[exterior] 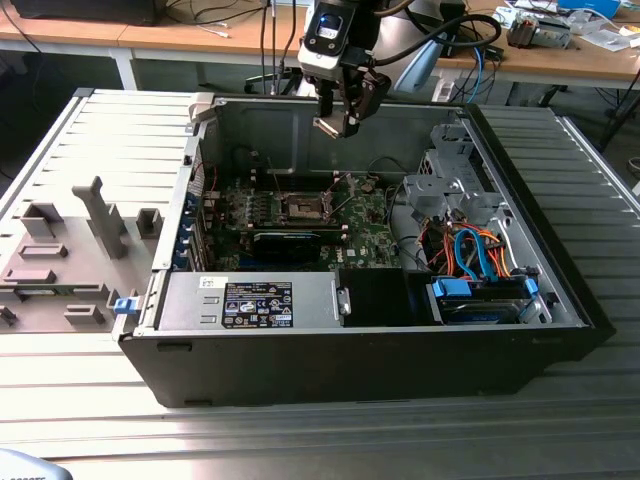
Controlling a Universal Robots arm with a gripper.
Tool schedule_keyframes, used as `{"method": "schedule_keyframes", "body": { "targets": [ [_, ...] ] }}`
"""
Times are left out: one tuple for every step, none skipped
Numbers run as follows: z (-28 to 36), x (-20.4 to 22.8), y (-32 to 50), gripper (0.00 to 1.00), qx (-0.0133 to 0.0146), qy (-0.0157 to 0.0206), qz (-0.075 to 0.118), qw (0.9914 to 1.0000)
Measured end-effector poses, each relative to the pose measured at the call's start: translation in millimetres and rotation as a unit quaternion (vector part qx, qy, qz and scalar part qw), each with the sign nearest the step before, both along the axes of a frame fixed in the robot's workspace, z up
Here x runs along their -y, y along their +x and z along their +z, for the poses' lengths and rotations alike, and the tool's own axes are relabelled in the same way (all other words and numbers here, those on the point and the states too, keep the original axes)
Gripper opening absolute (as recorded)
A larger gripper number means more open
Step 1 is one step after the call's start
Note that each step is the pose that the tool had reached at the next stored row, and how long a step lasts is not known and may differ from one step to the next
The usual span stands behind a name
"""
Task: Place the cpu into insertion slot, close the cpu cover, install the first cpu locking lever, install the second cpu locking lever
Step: 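Place the cpu into insertion slot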
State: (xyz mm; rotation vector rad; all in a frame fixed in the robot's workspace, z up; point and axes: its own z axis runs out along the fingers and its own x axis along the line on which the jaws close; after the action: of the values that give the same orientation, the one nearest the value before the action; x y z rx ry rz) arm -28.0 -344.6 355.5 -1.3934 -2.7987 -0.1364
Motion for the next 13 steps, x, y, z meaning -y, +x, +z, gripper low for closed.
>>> {"method": "schedule_keyframes", "body": {
  "targets": [
    [0.0,0.0,0.0,0.55,0.0,0.0,0.0,1.0],
    [0.0,0.0,0.0,0.55,0.0,0.0,-0.001,1.0],
    [0.0,0.0,0.0,0.55,0.0,0.0,-0.001,1.0],
    [0.0,0.0,0.0,0.55,0.0,0.0,-0.001,1.0],
    [0.0,0.0,0.0,0.55,0.0,0.0,-0.001,1.0],
    [0.0,0.0,0.0,0.55,0.0,0.0,-0.002,1.0],
    [0.0,0.0,0.0,0.55,0.0,0.0,-0.002,1.0],
    [0.0,0.0,0.0,0.55,0.0,0.0,-0.002,1.0],
    [0.0,0.0,0.0,0.55,0.0,0.0,-0.003,1.0],
    [0.0,0.0,0.0,0.55,0.0,0.0,-0.003,1.0],
    [0.0,0.0,0.0,0.55,0.0,0.0,-0.003,1.0],
    [0.0,0.0,0.0,0.55,0.0,0.0,-0.003,0.99999],
    [0.0,0.0,0.0,0.55,0.0,0.0,-0.004,0.99999]
  ]
}}
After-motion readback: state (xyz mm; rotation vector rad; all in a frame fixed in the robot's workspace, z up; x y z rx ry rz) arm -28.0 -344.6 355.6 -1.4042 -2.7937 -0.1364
